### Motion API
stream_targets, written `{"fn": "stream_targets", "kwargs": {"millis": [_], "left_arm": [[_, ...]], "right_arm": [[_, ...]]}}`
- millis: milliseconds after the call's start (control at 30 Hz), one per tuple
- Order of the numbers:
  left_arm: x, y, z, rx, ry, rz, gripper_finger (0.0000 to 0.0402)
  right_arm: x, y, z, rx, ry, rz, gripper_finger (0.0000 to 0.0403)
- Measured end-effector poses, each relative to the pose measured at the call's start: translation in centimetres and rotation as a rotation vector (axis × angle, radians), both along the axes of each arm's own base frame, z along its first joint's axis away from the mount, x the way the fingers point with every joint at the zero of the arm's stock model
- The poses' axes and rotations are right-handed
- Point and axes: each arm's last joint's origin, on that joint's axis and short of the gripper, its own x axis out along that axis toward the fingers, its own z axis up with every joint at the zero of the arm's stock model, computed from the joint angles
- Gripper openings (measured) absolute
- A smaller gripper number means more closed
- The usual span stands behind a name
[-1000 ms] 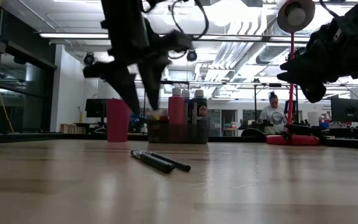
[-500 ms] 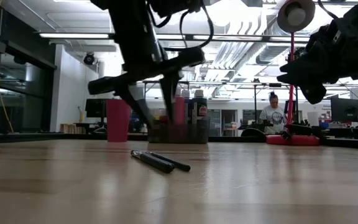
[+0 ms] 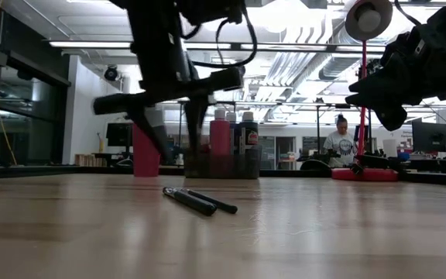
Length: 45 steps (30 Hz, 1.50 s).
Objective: Pick & Place Paint Supplies
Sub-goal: Put the black paint brush into the pink cup
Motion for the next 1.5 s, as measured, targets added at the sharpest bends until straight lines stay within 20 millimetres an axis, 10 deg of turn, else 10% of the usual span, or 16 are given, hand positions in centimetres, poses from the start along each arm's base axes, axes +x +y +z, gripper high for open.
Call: {"fn": "stream_targets", "kwargs": {"millis": [1500], "left_arm": [[0.4, -1.1, -4.2, -0.110, 0.093, 0.210, 0.0163]], "right_arm": [[0.0, 0.0, -0.1, 0.001, 0.010, 0.000, 0.0122]]}}
